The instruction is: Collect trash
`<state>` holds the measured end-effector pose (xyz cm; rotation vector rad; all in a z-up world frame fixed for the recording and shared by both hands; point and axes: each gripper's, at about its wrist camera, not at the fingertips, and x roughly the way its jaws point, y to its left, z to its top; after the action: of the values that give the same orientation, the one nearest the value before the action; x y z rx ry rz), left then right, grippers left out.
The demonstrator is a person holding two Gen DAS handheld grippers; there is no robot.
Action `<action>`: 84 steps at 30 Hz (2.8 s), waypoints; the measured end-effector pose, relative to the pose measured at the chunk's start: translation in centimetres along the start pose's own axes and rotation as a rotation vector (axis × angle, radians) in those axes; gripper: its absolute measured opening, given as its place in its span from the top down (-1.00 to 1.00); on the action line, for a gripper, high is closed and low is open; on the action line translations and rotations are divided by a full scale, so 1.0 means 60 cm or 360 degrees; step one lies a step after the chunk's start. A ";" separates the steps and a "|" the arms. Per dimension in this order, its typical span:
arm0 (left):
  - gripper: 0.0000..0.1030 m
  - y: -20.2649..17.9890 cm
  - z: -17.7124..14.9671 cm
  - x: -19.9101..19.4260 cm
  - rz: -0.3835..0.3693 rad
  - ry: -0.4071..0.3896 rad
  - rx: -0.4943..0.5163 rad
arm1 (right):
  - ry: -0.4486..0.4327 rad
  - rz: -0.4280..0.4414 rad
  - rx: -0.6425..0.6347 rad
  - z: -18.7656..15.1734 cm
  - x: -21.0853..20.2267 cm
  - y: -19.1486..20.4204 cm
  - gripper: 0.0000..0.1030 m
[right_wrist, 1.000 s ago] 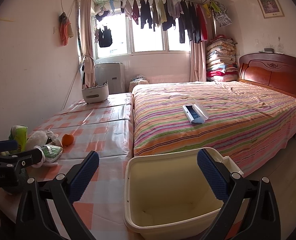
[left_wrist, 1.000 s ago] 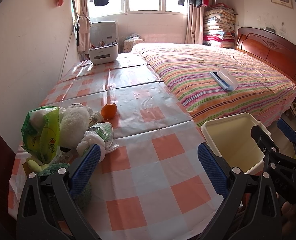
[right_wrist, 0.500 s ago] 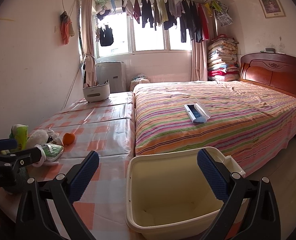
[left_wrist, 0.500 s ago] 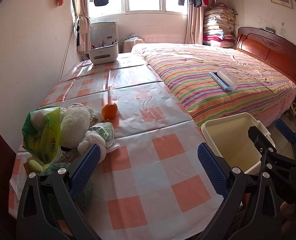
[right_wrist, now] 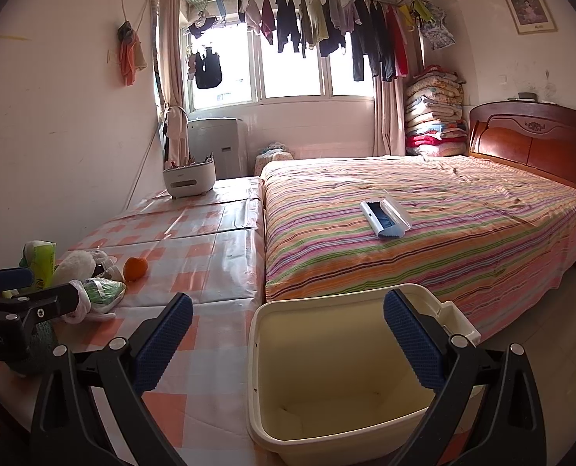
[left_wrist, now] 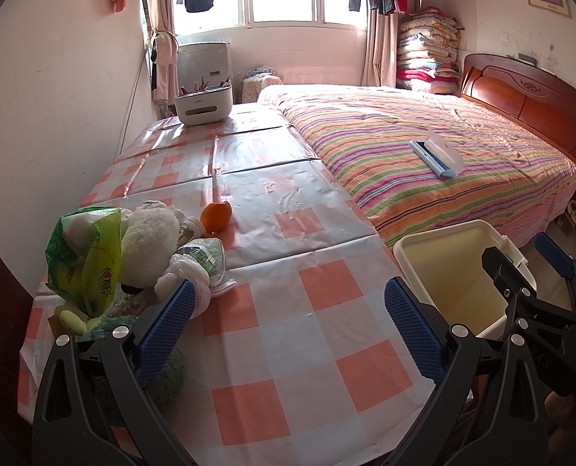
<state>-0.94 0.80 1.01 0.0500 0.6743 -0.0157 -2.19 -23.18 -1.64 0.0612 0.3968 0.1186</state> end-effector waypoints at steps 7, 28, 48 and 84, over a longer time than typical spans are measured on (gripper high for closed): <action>-0.87 0.003 -0.001 0.000 0.0000 0.0005 -0.0001 | -0.0001 0.0002 0.0002 0.000 0.000 0.000 -0.86; -0.87 0.003 -0.001 0.001 -0.0001 0.0006 -0.0002 | 0.0035 -0.0022 0.0001 -0.005 0.008 0.002 -0.86; -0.87 0.012 -0.004 -0.005 0.0015 -0.0010 -0.0011 | 0.0051 -0.0005 0.0002 -0.005 0.008 0.000 -0.86; -0.87 0.362 -0.039 -0.058 0.0350 -0.0032 -0.0591 | 0.0219 0.0823 -0.0312 -0.032 0.015 0.234 -0.86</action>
<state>-4.43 22.59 2.23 -0.2329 0.6396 0.3197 -3.58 -9.11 -2.61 -0.0397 0.4982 0.6735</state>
